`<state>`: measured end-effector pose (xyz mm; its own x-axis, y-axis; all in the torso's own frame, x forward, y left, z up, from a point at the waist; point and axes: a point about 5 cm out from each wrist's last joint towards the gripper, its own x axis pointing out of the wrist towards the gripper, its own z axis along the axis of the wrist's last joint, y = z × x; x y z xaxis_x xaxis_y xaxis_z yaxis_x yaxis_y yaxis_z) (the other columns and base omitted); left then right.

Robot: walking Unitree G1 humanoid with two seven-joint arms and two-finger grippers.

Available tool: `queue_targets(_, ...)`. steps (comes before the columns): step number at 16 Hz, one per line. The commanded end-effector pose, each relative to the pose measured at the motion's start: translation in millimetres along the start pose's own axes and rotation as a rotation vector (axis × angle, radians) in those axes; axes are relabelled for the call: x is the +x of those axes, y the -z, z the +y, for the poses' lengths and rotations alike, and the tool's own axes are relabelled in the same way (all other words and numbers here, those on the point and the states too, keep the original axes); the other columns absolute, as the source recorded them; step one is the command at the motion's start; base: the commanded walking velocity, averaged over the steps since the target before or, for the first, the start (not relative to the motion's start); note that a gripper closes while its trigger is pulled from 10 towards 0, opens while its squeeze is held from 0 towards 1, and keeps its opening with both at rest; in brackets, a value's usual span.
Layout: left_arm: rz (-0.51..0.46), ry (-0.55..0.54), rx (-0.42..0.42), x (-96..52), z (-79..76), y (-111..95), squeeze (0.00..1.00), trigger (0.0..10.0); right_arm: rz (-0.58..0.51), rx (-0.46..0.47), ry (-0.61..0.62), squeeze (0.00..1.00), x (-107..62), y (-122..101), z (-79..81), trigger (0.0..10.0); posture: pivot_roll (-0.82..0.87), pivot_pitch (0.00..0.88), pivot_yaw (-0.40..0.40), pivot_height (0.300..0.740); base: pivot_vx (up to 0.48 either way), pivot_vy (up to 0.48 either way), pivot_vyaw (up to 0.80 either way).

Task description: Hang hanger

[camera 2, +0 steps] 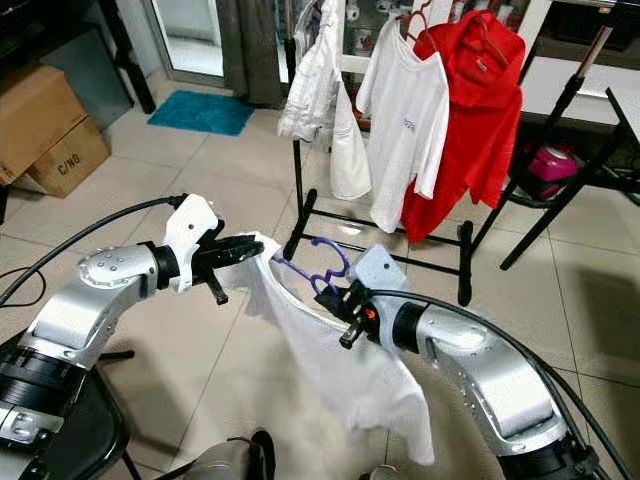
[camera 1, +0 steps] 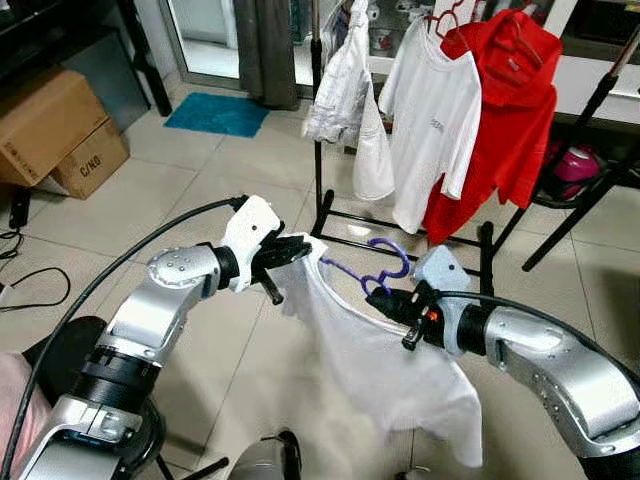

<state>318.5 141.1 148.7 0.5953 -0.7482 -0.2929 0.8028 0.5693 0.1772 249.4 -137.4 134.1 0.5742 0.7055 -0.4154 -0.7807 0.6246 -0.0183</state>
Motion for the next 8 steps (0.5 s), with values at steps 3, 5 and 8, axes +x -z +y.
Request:
queue_targets(3, -0.049, 0.001, 0.038, -11.0, 3.8, -13.3, 0.00, 10.0, -0.010, -0.018, -0.001, 0.00, -2.7, -1.9, -0.3, 10.0, -0.08, 0.078, 0.077, 0.740, 0.000, 0.000, 0.00)
queue_targets(5, -0.086, 0.035, 0.023, -13.6, 1.2, -17.8, 1.00, 10.0, -0.013, -0.017, 0.007, 0.00, -2.7, -1.9, -1.5, 10.0, -0.08, 0.077, 0.077, 0.740, 0.000, 0.000, 0.00)
queue_targets(8, -0.123, 0.115, 0.007, -16.2, -6.0, -25.2, 1.00, 10.0, -0.025, -0.014, 0.025, 0.00, -0.7, -4.0, -3.5, 10.0, -0.08, 0.075, 0.075, 0.740, 0.000, 0.000, 0.00)
